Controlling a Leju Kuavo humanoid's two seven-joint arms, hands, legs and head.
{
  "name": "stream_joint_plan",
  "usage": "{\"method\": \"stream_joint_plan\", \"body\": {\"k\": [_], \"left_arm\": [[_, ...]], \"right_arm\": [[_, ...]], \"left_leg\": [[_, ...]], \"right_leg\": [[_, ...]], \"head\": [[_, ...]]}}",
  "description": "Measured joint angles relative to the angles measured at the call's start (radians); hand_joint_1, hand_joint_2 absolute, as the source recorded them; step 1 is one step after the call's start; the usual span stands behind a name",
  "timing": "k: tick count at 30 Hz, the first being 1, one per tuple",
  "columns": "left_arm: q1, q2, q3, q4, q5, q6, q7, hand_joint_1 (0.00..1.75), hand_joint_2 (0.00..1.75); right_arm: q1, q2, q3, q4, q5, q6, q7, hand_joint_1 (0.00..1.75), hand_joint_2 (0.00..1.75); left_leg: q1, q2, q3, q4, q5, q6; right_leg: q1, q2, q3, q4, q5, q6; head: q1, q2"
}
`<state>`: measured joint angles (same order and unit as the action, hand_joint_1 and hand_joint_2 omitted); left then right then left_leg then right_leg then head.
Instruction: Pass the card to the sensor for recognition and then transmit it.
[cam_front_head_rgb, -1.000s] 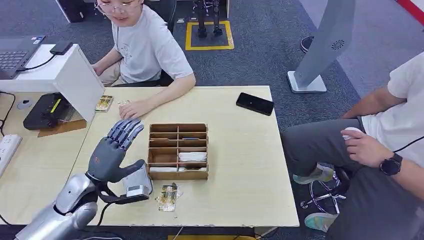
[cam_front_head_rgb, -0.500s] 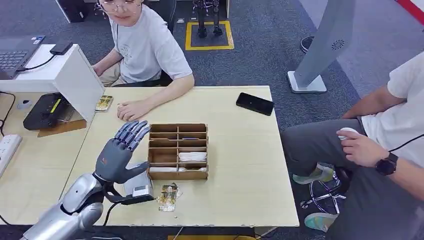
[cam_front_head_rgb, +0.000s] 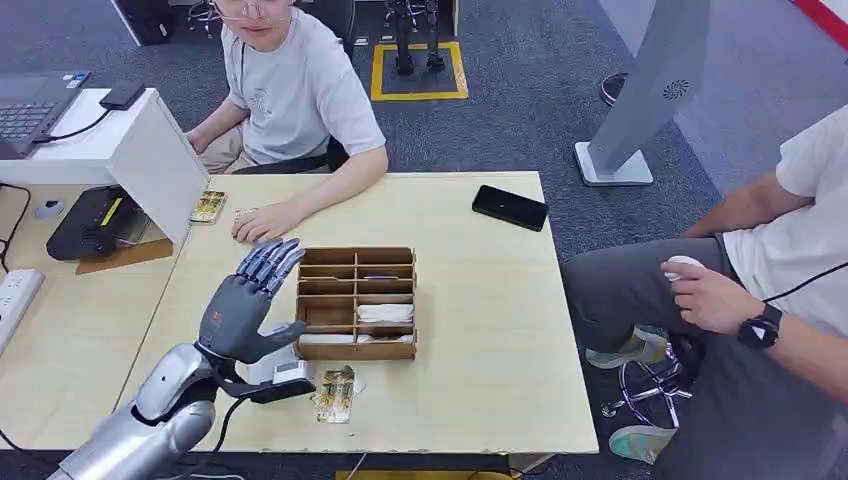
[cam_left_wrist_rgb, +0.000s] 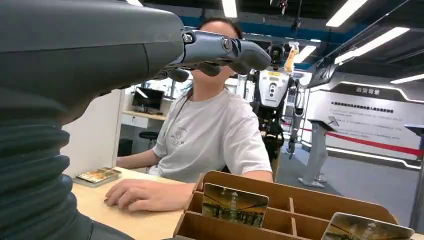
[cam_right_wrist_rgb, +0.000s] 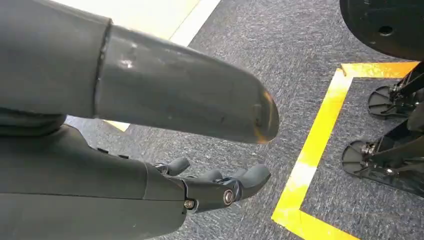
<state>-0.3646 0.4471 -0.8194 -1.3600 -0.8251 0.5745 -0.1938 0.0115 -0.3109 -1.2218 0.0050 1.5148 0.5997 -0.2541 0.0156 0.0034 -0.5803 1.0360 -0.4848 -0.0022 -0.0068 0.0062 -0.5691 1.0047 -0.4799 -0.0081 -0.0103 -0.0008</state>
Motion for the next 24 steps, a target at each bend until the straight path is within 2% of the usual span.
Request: {"method": "stream_joint_plan", "body": {"k": [24], "left_arm": [[-0.027,-0.058,0.0,0.069,0.021,-0.023,0.027,0.0,1.75]], "right_arm": [[-0.005,0.007,-0.013,0.0,0.026,-0.006,0.007,0.0,0.0]], "left_leg": [[0.0,0.0,0.0,0.0,0.0,0.0]], "right_leg": [[0.0,0.0,0.0,0.0,0.0,0.0]], "head": [[0.0,0.0]]}}
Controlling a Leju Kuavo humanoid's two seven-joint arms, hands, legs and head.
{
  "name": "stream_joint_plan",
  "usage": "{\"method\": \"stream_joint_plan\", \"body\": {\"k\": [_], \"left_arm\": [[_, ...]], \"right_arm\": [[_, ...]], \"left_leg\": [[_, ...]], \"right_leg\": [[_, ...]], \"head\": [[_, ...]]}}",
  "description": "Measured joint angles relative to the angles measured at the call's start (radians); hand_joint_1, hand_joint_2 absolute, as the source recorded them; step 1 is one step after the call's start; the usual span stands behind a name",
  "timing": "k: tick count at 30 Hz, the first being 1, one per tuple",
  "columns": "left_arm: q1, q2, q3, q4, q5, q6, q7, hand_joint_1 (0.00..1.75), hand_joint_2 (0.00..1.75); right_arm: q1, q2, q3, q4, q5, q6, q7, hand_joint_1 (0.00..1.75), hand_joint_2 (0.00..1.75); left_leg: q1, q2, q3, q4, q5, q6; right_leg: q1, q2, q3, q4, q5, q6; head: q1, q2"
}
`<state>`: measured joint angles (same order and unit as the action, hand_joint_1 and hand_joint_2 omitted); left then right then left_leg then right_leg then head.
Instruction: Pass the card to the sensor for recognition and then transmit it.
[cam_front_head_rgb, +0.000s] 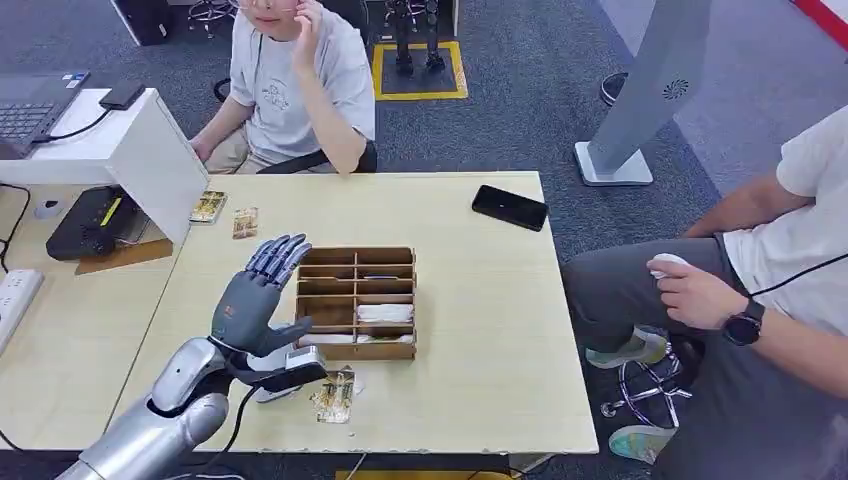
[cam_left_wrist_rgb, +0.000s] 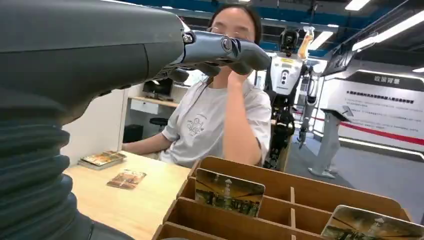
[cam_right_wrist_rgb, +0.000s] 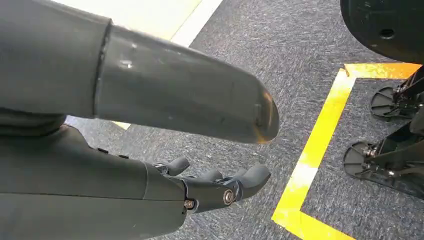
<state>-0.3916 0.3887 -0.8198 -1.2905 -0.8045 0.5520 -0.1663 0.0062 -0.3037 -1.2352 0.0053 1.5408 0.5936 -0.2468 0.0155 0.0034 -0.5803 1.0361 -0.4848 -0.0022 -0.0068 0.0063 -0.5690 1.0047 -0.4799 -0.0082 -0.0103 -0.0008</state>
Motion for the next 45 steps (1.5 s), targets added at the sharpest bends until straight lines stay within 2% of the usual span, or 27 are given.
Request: {"method": "stream_joint_plan", "body": {"k": [10,45], "left_arm": [[-0.007,-0.022,0.0,0.017,0.009,0.001,0.002,0.0,1.75],[-0.016,-0.046,0.0,0.071,0.011,-0.001,0.019,0.0,1.75]], "right_arm": [[-0.002,0.003,-0.011,0.0,0.001,-0.001,0.003,0.0,0.0],[-0.004,0.006,-0.021,0.0,0.006,-0.006,0.006,0.0,0.0]], "left_leg": [[0.0,0.0,0.0,0.0,0.0,0.0],[0.0,0.0,0.0,0.0,0.0,0.0]], "right_leg": [[0.0,0.0,0.0,0.0,0.0,0.0],[0.0,0.0,0.0,0.0,0.0,0.0]], "head": [[0.0,0.0],[0.0,0.0]]}}
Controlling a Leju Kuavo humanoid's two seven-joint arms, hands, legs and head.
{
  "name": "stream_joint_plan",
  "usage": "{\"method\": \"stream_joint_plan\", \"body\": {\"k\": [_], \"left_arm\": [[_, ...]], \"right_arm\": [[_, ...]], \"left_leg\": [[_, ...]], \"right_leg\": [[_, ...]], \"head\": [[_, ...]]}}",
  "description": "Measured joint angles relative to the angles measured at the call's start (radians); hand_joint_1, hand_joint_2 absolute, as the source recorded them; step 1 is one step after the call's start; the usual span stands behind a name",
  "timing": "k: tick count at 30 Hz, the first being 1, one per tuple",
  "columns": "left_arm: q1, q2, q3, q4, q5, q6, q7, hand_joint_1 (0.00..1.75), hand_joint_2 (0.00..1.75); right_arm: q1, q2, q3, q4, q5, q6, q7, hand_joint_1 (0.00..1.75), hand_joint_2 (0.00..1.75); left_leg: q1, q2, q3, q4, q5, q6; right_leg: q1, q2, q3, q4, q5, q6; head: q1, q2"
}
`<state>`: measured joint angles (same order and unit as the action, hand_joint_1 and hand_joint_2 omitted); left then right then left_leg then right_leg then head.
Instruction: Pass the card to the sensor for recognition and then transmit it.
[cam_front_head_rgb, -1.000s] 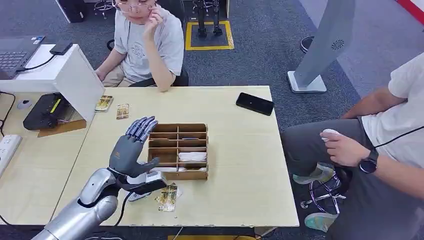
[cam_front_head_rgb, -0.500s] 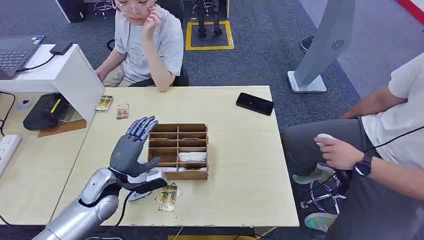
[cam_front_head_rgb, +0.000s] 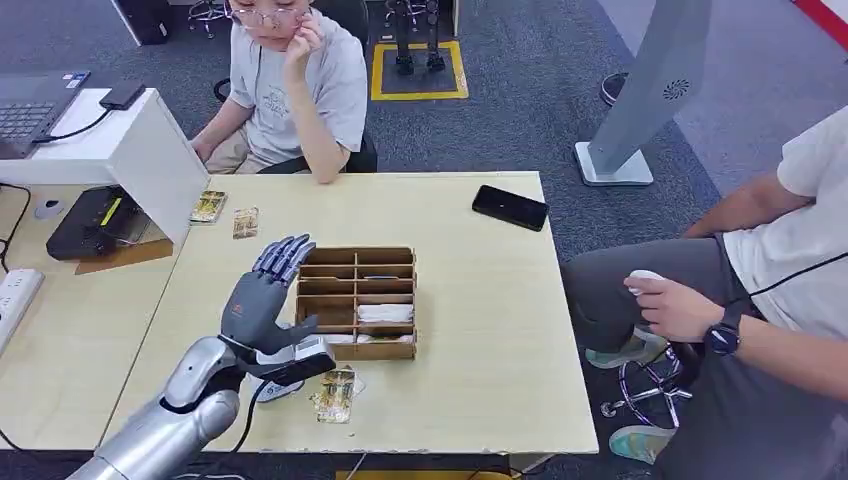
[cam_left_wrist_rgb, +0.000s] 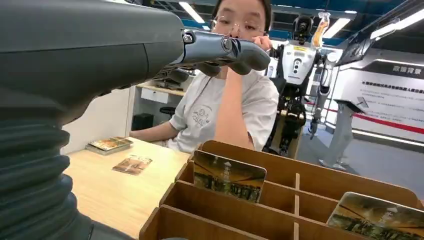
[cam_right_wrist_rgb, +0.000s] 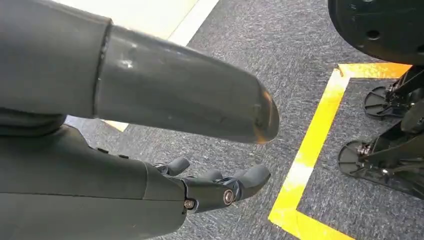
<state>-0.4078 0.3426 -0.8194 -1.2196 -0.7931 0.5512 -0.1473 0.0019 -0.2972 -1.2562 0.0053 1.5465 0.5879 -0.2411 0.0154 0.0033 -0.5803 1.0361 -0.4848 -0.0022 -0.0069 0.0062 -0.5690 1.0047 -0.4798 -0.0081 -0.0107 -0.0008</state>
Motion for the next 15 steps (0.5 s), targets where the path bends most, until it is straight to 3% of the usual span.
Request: {"method": "stream_joint_plan", "body": {"k": [15], "left_arm": [[-0.006,-0.013,0.008,0.067,-0.03,0.016,0.021,0.0,1.75]], "right_arm": [[-0.001,0.002,-0.012,0.0,0.002,-0.011,0.005,0.0,0.0]], "left_leg": [[0.0,0.0,0.0,0.0,0.0,0.0]], "right_leg": [[0.0,0.0,0.0,0.0,0.0,0.0]], "head": [[0.0,0.0]]}}
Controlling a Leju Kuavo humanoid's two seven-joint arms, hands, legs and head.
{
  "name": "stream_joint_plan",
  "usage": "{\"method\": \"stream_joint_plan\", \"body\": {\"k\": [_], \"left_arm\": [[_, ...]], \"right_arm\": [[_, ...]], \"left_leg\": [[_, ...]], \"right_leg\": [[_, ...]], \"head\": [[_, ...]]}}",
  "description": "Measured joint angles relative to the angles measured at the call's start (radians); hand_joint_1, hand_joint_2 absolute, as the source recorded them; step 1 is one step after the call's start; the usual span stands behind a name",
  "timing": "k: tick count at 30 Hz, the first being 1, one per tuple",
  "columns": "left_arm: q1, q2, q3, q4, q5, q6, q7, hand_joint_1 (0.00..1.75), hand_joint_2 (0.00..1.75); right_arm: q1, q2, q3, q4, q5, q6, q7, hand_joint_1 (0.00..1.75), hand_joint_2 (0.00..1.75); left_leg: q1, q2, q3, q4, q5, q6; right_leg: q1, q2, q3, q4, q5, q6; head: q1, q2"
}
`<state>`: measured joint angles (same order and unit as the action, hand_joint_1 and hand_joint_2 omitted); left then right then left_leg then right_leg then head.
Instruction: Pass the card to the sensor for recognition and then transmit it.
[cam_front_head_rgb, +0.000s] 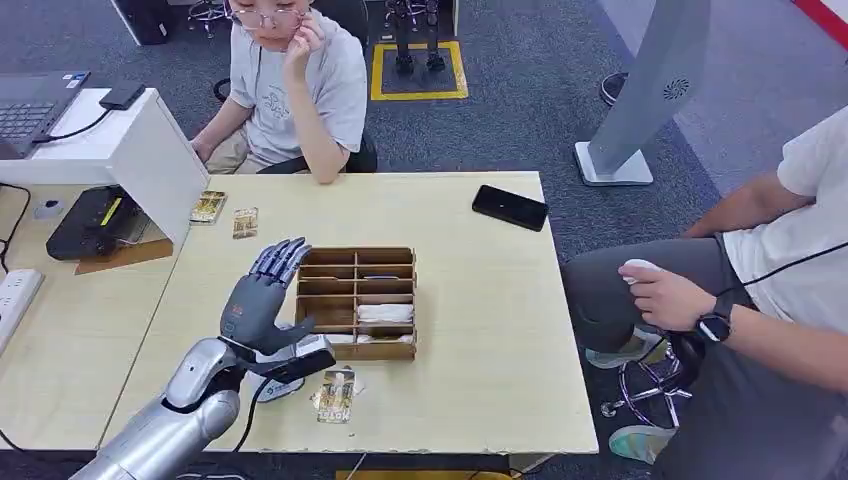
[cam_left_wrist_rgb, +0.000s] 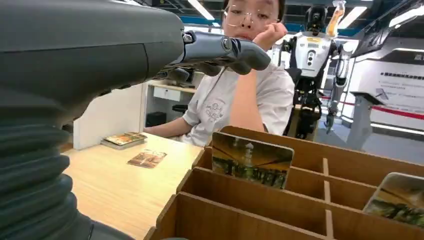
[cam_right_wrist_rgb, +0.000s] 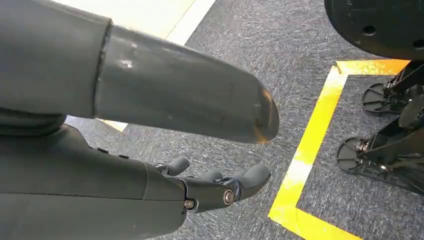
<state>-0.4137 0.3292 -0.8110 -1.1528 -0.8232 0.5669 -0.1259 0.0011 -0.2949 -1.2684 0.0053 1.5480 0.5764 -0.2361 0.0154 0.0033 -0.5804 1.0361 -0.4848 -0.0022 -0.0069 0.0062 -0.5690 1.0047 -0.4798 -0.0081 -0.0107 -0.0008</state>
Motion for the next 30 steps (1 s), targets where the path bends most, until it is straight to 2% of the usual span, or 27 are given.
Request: {"method": "stream_joint_plan", "body": {"k": [16,30], "left_arm": [[-0.03,-0.036,0.008,0.043,-0.002,0.003,0.01,0.0,1.75],[-0.031,-0.045,0.015,0.055,0.012,-0.003,0.01,0.0,1.75]], "right_arm": [[-0.003,0.006,-0.003,0.0,0.0,-0.003,0.006,0.0,0.0],[-0.006,0.008,-0.003,0.0,0.0,-0.006,0.006,0.0,0.0]], "left_leg": [[0.0,0.0,0.0,0.0,0.0,0.0],[0.0,0.0,0.0,0.0,0.0,0.0]], "right_leg": [[0.0,0.0,0.0,0.0,0.0,0.0],[0.0,0.0,0.0,0.0,0.0,0.0]], "head": [[0.0,0.0],[0.0,0.0]]}}
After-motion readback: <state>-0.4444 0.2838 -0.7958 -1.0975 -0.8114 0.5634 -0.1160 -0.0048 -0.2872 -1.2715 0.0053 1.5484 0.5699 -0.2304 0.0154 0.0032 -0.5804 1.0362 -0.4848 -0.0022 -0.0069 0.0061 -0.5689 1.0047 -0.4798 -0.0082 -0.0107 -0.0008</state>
